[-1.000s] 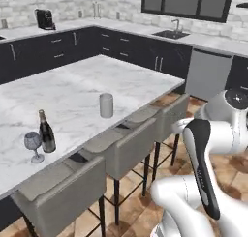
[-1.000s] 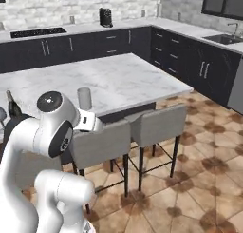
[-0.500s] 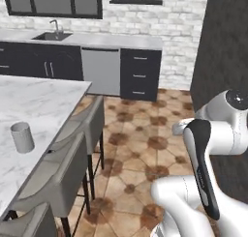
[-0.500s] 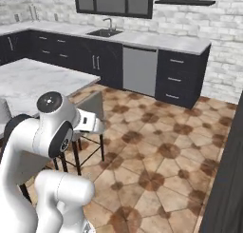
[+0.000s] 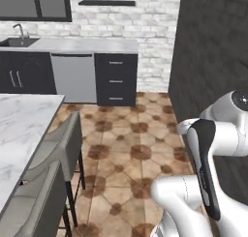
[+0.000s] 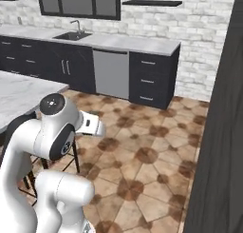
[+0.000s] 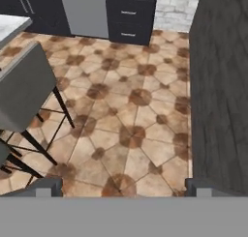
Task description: There is a wine glass and glass cup on the dining counter. Place the wine bottle next to the wine glass and the juice bottle next to the glass cup.
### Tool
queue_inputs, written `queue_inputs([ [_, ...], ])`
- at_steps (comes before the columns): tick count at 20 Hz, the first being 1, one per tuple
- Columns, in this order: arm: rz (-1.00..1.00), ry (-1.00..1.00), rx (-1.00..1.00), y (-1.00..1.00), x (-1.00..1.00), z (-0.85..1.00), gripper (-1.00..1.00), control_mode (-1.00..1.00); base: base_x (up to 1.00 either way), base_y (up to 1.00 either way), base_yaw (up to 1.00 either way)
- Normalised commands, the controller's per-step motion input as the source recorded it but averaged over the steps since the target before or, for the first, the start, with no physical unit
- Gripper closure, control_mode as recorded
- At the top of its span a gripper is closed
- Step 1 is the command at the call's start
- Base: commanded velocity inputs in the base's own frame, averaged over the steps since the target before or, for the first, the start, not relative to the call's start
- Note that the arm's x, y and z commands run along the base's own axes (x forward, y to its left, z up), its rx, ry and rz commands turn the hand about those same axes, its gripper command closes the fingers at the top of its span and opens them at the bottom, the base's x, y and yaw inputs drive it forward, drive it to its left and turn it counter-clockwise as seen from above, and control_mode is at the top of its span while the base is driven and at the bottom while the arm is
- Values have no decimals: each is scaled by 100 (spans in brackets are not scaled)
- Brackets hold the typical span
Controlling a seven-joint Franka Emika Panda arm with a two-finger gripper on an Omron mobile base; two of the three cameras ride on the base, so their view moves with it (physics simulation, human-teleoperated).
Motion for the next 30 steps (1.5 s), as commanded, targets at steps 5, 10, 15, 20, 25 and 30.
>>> queue_inputs([
  [5, 0, 0, 0, 0, 0, 0, -100, 100, 92, 0, -9],
  [10, 0, 0, 0, 0, 0, 0, -100, 100, 94, 0, -3],
  [15, 0, 0, 0, 0, 0, 0, -100, 100, 94, 0, 0],
  [20, 0, 0, 0, 0, 0, 0, -100, 100, 94, 0, 0],
  [25, 0, 0, 0, 0, 0, 0, -100, 100, 94, 0, 7],
  [30, 0, 0, 0, 0, 0, 0, -100, 100, 83, -1, 33],
])
